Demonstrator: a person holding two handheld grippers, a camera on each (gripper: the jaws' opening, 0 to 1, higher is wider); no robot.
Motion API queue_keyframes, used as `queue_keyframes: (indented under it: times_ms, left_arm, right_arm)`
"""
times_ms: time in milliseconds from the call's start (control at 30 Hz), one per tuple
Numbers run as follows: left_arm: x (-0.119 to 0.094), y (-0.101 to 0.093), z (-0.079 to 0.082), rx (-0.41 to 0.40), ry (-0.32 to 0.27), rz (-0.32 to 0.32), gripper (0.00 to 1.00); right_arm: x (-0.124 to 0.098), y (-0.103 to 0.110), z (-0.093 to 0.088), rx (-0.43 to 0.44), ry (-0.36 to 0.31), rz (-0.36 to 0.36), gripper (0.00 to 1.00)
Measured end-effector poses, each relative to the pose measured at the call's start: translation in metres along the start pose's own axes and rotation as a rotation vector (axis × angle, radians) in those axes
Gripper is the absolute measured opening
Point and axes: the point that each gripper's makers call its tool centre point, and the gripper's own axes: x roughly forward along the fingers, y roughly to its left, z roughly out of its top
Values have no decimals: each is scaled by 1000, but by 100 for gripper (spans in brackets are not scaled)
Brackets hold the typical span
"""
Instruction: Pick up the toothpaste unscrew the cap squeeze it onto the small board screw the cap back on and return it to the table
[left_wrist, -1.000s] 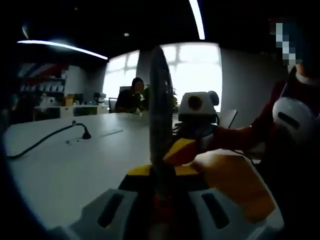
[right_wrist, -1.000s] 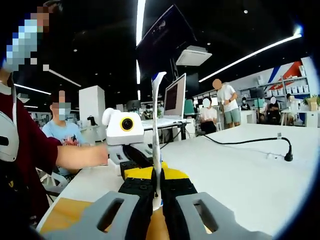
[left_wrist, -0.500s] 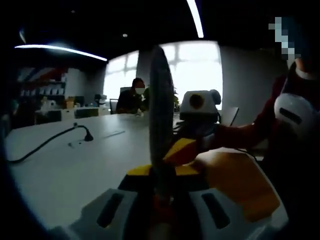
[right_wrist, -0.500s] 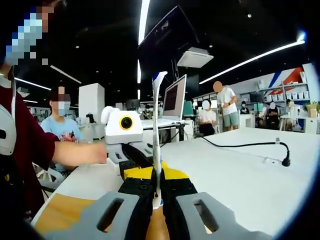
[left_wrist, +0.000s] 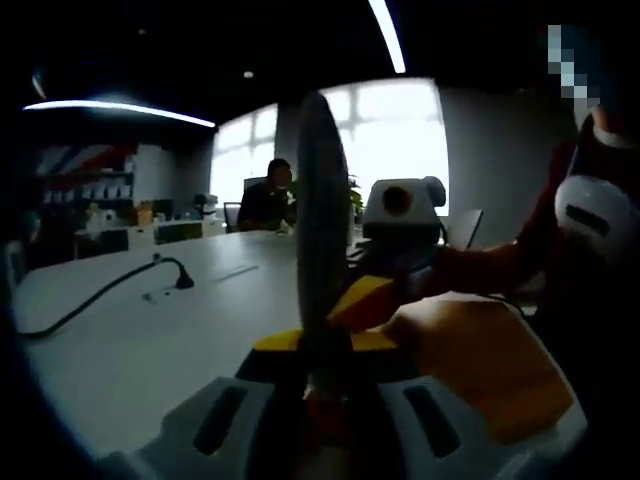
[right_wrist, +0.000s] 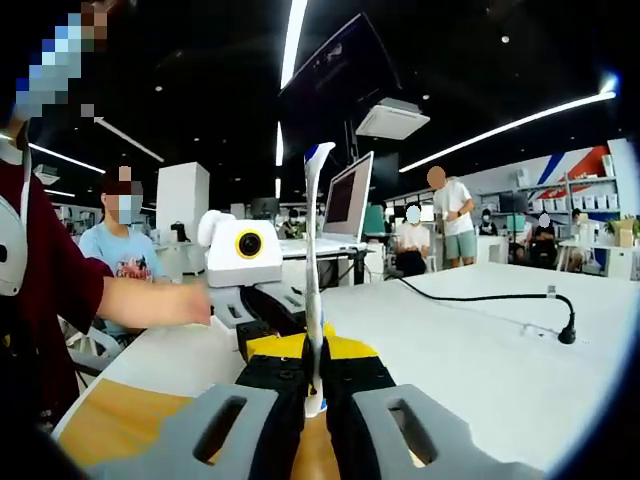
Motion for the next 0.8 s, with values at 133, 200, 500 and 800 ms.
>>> queue_keyframes:
  times_ms: [133, 200, 500, 800]
  left_arm:
    - [1, 3, 0, 30, 15, 16, 13]
    - [1, 5, -1, 40, 21, 26, 14]
    - [3, 13, 15, 116, 10, 78, 15]
    - [2, 0, 43, 190, -17, 90, 17]
  right_arm:
    - [1, -2, 0, -27, 3, -12, 3]
    - [1, -5, 0, -45, 4, -24, 3]
    - [0, -12, 18, -126, -33, -79, 4]
    - [-11, -2, 46, -222, -56, -105, 3]
